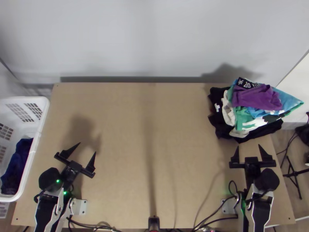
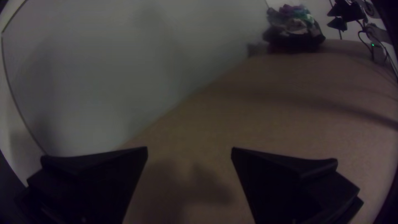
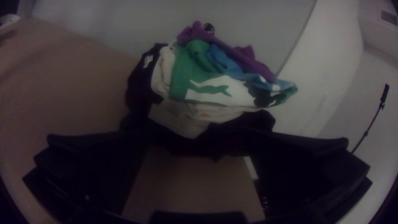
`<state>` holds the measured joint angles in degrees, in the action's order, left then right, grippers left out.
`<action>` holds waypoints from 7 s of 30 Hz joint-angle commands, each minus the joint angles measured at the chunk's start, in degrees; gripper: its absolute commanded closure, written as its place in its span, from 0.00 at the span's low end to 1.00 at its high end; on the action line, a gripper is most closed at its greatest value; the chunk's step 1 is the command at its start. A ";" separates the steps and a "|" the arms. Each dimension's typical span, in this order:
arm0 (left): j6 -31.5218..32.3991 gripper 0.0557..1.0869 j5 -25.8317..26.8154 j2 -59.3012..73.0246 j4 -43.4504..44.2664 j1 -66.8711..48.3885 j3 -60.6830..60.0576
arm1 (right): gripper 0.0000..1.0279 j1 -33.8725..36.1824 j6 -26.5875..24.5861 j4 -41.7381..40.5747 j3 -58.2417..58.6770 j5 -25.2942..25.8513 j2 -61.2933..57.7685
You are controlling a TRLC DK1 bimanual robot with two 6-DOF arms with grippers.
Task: Fold the t-shirt
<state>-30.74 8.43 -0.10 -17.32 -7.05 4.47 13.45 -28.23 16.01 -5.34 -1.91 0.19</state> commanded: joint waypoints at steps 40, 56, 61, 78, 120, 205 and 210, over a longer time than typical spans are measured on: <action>-0.02 0.05 0.01 0.01 0.01 0.02 0.01 | 0.03 -0.01 0.02 -0.01 -0.02 0.07 -0.01; -0.02 0.05 0.01 0.01 0.01 0.02 0.01 | 0.03 -0.01 0.02 -0.01 -0.02 -0.02 -0.01; -0.02 0.05 0.01 0.01 0.01 0.02 0.01 | 0.04 -0.01 0.02 -0.01 -0.02 0.07 -0.01; -2.22 0.05 0.80 0.10 -0.70 -0.07 0.10 | 0.03 -0.01 0.02 -0.01 -0.02 -0.02 -0.01; -4.94 0.05 3.62 0.10 0.36 -12.73 0.01 | 0.04 -25.14 -7.28 1.04 0.07 -4.33 0.08; -27.62 0.11 -4.38 152.85 -37.70 68.84 123.76 | 0.05 -18.55 20.93 57.99 -109.79 23.97 -69.62; -27.71 0.11 -5.44 153.29 -36.20 67.69 124.38 | 0.05 -18.46 20.93 58.08 -110.14 23.97 -69.71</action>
<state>-58.52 3.99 151.20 -54.54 62.24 126.78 -5.17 -7.29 73.93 -114.83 22.04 -69.25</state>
